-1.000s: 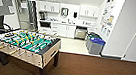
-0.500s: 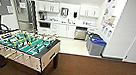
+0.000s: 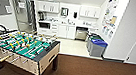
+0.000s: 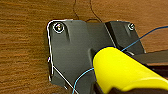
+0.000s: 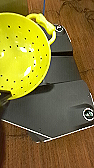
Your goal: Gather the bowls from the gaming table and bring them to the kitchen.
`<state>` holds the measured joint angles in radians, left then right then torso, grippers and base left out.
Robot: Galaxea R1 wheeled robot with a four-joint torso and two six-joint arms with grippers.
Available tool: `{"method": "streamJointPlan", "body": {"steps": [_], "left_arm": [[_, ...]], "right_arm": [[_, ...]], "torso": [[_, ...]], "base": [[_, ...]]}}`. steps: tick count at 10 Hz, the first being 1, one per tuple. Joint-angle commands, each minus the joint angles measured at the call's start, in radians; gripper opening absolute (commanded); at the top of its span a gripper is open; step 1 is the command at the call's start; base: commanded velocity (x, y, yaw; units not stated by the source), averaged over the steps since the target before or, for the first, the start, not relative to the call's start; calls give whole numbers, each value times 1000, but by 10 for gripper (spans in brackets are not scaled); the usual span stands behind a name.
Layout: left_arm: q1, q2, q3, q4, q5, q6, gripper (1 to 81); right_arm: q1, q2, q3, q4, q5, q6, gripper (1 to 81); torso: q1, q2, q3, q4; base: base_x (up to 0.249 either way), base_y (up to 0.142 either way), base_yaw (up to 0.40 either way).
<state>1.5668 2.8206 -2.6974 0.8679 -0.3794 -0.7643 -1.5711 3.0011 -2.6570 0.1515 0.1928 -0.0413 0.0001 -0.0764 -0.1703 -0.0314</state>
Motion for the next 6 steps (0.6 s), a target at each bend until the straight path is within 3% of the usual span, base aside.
{"method": "streamJointPlan", "body": {"steps": [1, 6], "left_arm": [[-29, -21, -9, 8, 34, -4, 10], [-29, -21, -10, 8, 34, -4, 10]], "right_arm": [[33, -6, 6, -14, -50, -5, 10], [35, -6, 3, -15, -50, -5, 10]], "torso": [[0, 0, 0, 0], [0, 0, 0, 0]], "base": [[146, -73, 0], [144, -73, 0]]}}
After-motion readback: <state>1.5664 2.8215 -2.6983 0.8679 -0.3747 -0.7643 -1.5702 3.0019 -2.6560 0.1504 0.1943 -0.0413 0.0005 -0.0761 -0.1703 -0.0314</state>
